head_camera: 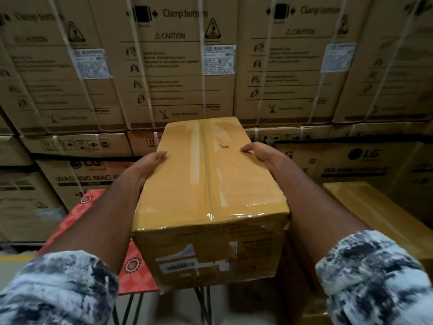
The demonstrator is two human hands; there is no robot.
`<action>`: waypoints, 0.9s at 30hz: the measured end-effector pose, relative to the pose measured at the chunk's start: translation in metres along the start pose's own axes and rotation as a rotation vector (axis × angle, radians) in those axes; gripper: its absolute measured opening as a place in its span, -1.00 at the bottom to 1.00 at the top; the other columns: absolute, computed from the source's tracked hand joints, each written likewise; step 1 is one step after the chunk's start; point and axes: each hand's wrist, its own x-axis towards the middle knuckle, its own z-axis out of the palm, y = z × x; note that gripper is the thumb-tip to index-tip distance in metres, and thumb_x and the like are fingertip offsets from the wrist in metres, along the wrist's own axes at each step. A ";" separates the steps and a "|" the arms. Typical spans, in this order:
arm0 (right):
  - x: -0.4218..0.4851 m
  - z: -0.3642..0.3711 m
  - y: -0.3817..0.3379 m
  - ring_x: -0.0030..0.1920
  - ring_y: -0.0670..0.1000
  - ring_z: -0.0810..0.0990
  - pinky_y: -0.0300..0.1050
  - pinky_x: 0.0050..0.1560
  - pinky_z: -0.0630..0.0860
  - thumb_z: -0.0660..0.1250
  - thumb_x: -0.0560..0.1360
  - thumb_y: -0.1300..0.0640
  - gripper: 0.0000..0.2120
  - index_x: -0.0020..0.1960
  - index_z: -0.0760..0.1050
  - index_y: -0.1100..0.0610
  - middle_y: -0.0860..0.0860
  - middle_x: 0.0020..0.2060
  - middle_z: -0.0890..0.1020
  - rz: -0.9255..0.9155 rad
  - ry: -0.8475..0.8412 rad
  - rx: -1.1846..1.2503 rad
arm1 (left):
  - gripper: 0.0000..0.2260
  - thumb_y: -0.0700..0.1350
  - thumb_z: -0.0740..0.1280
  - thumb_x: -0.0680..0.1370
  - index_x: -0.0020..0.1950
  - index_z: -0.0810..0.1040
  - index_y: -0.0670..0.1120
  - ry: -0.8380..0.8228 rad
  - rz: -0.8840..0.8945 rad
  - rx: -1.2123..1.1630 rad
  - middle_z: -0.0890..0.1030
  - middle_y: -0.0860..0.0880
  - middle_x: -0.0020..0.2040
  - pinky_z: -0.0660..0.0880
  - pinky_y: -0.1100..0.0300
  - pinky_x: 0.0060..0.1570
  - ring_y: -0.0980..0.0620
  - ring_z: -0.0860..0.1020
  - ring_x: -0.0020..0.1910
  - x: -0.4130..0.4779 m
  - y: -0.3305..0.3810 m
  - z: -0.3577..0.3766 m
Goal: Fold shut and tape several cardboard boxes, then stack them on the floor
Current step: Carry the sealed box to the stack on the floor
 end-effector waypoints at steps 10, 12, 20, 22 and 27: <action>0.009 -0.086 0.031 -0.07 0.09 0.61 0.02 0.06 0.56 0.36 0.59 0.01 -0.81 0.02 0.45 0.12 0.13 -0.05 0.60 0.005 0.044 0.032 | -0.77 0.04 0.24 0.68 0.01 0.53 -0.11 -0.057 0.028 0.021 0.61 -0.09 -0.34 0.52 0.26 -0.54 -0.01 0.58 -0.50 0.034 -0.004 0.091; 0.027 -0.106 0.039 -0.03 0.10 0.62 0.04 0.12 0.56 0.38 0.57 -0.02 -0.76 0.09 0.46 0.12 0.13 -0.01 0.60 0.020 0.060 0.011 | -0.77 0.03 0.24 0.68 0.01 0.53 -0.11 -0.069 0.028 0.025 0.61 -0.07 -0.44 0.51 0.26 -0.57 0.02 0.57 -0.56 0.049 -0.005 0.116; 0.089 -0.195 0.055 0.11 0.18 0.65 0.14 0.25 0.56 0.46 0.46 -0.10 -0.59 0.17 0.42 0.08 0.18 0.12 0.61 0.085 0.079 0.095 | -0.74 0.07 0.28 0.66 0.07 0.55 -0.12 -0.154 -0.040 0.030 0.63 -0.09 -0.40 0.55 0.22 -0.51 -0.03 0.60 -0.51 0.106 0.010 0.225; 0.101 -0.219 0.060 0.10 0.17 0.64 0.14 0.26 0.55 0.43 0.49 -0.10 -0.67 0.07 0.44 0.09 0.18 0.08 0.62 0.100 0.104 0.090 | -0.70 0.07 0.29 0.65 0.19 0.55 -0.14 -0.170 -0.016 0.035 0.67 -0.14 -0.18 0.59 0.12 -0.26 -0.09 0.63 -0.30 0.117 0.015 0.255; 0.127 -0.271 0.077 0.10 0.21 0.67 0.17 0.27 0.55 0.44 0.44 -0.17 -0.62 0.08 0.47 0.07 0.19 0.07 0.66 0.164 0.134 0.081 | -0.74 0.03 0.21 0.69 0.24 0.48 -0.12 -0.190 -0.018 0.053 0.62 -0.14 -0.12 0.53 0.06 -0.20 -0.10 0.63 -0.26 0.134 0.016 0.318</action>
